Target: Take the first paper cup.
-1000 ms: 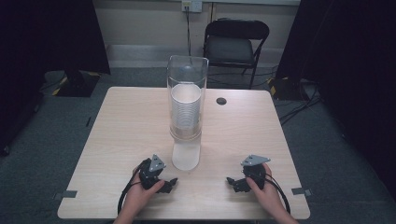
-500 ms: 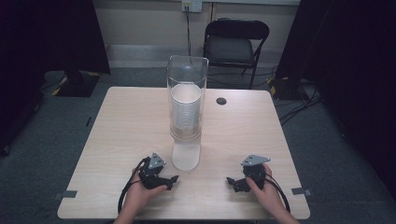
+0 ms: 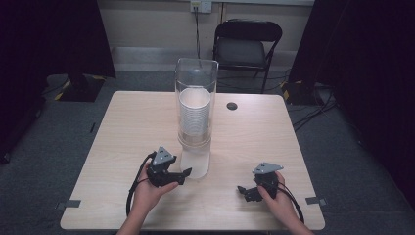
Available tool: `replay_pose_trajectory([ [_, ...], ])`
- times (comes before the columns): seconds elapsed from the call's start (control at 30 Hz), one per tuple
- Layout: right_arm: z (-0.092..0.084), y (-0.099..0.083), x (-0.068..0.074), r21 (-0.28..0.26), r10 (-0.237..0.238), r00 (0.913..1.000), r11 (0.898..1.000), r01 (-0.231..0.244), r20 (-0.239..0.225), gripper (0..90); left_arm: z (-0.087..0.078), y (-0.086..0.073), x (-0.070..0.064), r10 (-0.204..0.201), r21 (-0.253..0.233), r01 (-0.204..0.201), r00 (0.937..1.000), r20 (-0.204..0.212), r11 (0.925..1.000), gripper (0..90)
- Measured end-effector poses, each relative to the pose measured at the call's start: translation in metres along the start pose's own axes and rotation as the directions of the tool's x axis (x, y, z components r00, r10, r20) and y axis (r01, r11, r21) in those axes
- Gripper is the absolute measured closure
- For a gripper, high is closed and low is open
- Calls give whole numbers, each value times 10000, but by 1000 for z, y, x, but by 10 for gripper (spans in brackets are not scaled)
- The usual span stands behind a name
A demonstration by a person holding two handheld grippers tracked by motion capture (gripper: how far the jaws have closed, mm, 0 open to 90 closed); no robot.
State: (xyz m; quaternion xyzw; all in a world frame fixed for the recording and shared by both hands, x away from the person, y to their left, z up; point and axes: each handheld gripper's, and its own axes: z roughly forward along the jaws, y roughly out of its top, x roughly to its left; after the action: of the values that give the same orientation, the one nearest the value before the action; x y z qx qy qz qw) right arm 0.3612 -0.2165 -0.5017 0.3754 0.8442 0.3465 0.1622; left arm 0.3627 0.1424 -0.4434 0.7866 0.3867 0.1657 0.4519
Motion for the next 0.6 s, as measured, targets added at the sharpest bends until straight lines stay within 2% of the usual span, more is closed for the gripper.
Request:
replay_pose_trajectory([
  [0.03,0,0,0,0,-4,10000,10000,4,1,0,0,2,0,-76,-171,76,10000,-2,9998,245],
  [0.07,0,0,0,1,-3,10000,10000,3,-3,0,0,5,1,84,-160,-85,10000,-38,9998,249],
  [0.1,0,0,0,-1,-7,10000,10000,7,-1,0,0,7,1,-95,-289,94,9999,-43,9995,260],
  [0.17,0,0,0,0,-7,10000,10000,7,-3,0,1,10,2,-146,-421,149,9999,74,9990,285],
  [0.3,0,0,0,-2,-1,10000,10000,1,-1,0,2,17,3,-112,-191,116,9997,228,9997,296],
  [0.37,0,0,0,-3,0,10000,10000,0,-13,0,4,19,2,-184,-425,191,9997,174,9989,302],
  [0.57,0,0,0,1,-3,10000,10000,3,-2,0,6,23,5,-504,-529,502,9987,-14,9973,242],
  [0.6,0,0,0,2,-7,10000,10000,7,-2,0,7,24,5,-503,-716,505,9987,46,9961,240],
])
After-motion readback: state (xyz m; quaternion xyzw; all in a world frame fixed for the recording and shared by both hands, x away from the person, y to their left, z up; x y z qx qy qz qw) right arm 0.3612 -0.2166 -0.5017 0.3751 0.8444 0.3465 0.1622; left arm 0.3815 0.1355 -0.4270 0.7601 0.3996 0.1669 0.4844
